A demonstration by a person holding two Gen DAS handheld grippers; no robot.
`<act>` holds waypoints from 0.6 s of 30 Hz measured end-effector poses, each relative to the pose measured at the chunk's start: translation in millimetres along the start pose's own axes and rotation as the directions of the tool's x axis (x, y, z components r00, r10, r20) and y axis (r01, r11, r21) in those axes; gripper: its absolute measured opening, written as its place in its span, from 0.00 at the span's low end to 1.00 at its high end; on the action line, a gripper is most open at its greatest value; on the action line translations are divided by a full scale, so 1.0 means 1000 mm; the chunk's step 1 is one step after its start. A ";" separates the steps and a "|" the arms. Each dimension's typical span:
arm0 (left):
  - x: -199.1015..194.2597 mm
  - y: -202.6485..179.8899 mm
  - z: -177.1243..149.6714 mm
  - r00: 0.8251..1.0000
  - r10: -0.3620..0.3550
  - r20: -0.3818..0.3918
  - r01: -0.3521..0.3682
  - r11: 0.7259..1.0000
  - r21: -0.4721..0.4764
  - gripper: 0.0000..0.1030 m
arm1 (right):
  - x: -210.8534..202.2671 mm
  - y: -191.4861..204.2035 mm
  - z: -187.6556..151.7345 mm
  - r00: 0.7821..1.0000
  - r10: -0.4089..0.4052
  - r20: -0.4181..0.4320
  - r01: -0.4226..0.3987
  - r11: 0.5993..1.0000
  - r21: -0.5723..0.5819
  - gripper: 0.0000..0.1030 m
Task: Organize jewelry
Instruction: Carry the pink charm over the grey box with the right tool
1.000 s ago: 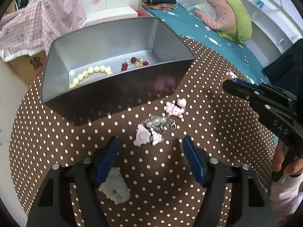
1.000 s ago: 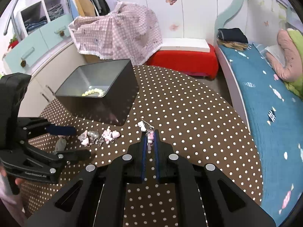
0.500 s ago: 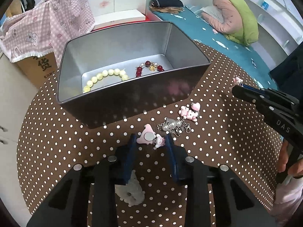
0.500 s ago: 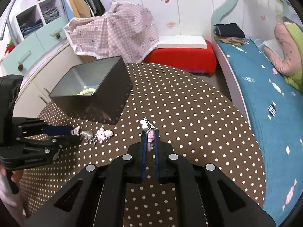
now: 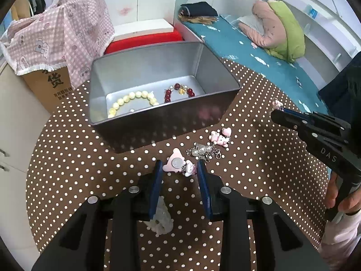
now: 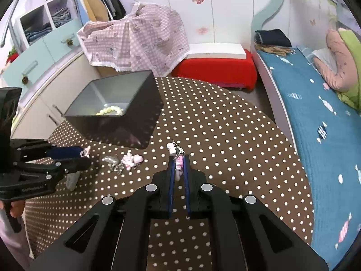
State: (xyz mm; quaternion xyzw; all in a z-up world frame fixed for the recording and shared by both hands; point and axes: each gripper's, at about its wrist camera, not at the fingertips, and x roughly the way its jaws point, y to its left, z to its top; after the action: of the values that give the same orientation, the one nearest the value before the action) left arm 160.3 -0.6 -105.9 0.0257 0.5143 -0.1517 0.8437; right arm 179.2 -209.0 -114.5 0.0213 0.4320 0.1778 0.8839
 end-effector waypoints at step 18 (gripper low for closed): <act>-0.070 0.030 0.001 0.985 0.016 0.171 -0.001 0.996 -0.090 0.28 | -0.042 0.082 0.027 0.996 0.059 0.066 -0.052 0.994 -0.095 0.08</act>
State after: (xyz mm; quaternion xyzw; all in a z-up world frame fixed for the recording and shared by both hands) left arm 140.1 44.0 -47.3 -0.0230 0.4460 -0.1265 0.8858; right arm 151.7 -143.7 -50.1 -0.0019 0.3916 0.2215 0.8931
